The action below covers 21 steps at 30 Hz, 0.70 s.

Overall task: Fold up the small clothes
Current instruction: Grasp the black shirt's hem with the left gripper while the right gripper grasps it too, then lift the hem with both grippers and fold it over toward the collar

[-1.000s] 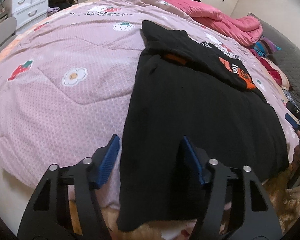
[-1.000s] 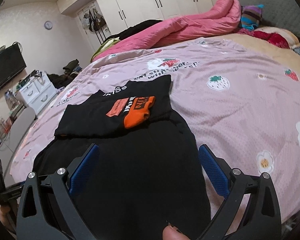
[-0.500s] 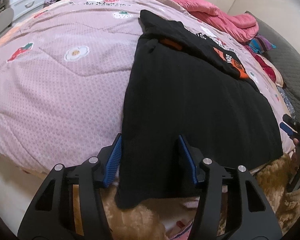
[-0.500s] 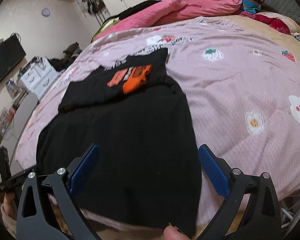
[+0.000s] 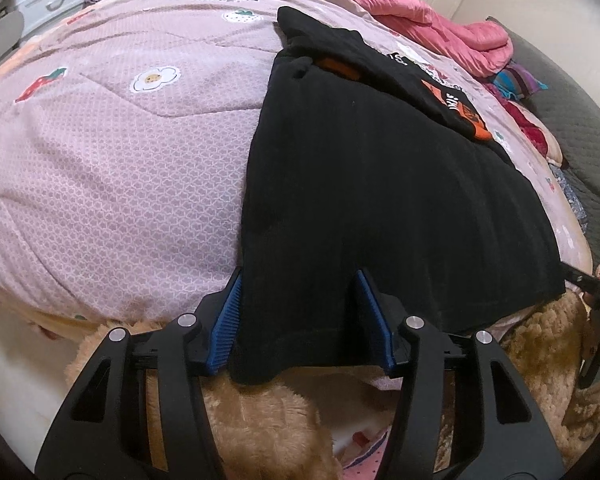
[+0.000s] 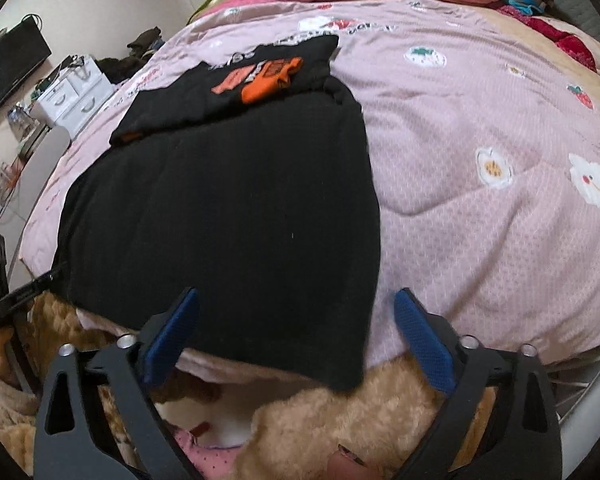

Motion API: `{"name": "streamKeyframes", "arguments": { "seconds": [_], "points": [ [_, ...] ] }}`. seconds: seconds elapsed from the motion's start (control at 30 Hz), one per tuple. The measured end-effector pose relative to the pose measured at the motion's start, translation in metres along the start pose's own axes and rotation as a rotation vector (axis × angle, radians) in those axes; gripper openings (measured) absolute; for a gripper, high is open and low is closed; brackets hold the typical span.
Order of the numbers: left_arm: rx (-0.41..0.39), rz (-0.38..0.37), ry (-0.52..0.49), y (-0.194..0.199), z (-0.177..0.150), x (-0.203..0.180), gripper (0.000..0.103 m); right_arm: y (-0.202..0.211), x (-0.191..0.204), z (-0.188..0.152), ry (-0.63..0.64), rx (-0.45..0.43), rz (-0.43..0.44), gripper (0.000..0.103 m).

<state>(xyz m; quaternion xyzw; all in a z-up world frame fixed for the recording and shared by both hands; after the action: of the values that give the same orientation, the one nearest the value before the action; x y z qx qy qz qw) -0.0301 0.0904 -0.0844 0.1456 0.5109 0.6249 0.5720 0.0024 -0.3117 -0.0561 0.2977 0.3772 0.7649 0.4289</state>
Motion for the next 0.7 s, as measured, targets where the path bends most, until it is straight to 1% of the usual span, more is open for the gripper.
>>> {"name": "streamKeyframes", "arguments": {
  "seconds": [0.03, 0.1, 0.13, 0.2, 0.23, 0.27, 0.3, 0.33, 0.37, 0.47, 0.57, 0.6, 0.63, 0.67, 0.7],
  "points": [
    [0.000, 0.000, 0.000, 0.000, 0.000, 0.000, 0.047, -0.001, -0.001, -0.002, 0.004, 0.011, -0.013, 0.072],
    [-0.001, 0.001, -0.002, 0.000, 0.000, 0.000, 0.047, -0.002, -0.001, -0.005, 0.015, 0.016, -0.026, 0.057],
    [-0.001, 0.001, -0.002, 0.000, 0.000, 0.000, 0.047, -0.001, -0.002, -0.006, 0.027, 0.018, -0.049, 0.051],
    [-0.002, -0.001, 0.000, 0.001, 0.000, 0.001, 0.047, 0.004, -0.006, -0.008, 0.032, 0.010, -0.080, 0.027],
    [-0.002, -0.003, 0.002, 0.001, 0.000, 0.001, 0.047, 0.006, -0.007, -0.009, 0.033, 0.003, -0.088, 0.021],
    [-0.003, -0.005, 0.005, 0.001, -0.001, 0.001, 0.047, 0.010, -0.008, -0.010, 0.038, -0.011, -0.087, 0.009],
    [-0.003, -0.006, 0.007, 0.001, -0.001, 0.002, 0.047, 0.013, -0.008, -0.010, 0.040, -0.027, -0.069, 0.008],
    [-0.004, -0.008, 0.009, 0.000, -0.001, 0.002, 0.047, 0.019, -0.007, -0.010, 0.036, -0.063, -0.031, 0.008],
    [-0.005, -0.008, 0.011, 0.000, 0.000, 0.003, 0.047, 0.022, -0.005, -0.009, 0.038, -0.081, -0.018, 0.007],
    [-0.009, 0.001, 0.008, -0.001, 0.000, 0.002, 0.047, 0.036, 0.002, -0.002, 0.060, -0.159, -0.004, 0.007],
    [-0.010, 0.009, 0.003, -0.002, 0.000, 0.001, 0.047, 0.049, 0.000, 0.007, 0.038, -0.237, 0.014, 0.007],
    [-0.008, 0.009, 0.003, -0.002, 0.001, 0.001, 0.046, 0.051, -0.001, 0.009, 0.031, -0.250, 0.018, 0.007],
    [-0.010, 0.012, 0.007, -0.002, 0.002, 0.001, 0.043, 0.055, -0.003, 0.013, 0.020, -0.272, 0.024, 0.007],
    [-0.011, 0.018, 0.013, -0.001, 0.003, 0.002, 0.037, 0.057, -0.004, 0.016, 0.014, -0.286, 0.028, 0.007],
    [-0.014, 0.019, 0.027, 0.001, 0.004, 0.005, 0.027, 0.060, -0.006, 0.018, 0.009, -0.303, 0.031, 0.007]
  ]
}}
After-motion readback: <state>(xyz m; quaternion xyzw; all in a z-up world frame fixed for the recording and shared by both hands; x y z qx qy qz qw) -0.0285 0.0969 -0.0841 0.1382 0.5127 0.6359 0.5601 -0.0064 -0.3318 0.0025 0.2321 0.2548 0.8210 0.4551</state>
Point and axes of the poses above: each gripper's, at about its wrist camera, not at the fingertips, and y roughly against the way its jaws point, x to its left, z to its top, the point moved 3 cm from there along -y, roughly the way its jaws point, and after that the axes turned 14 degrees about y, right-handed, at the moved point
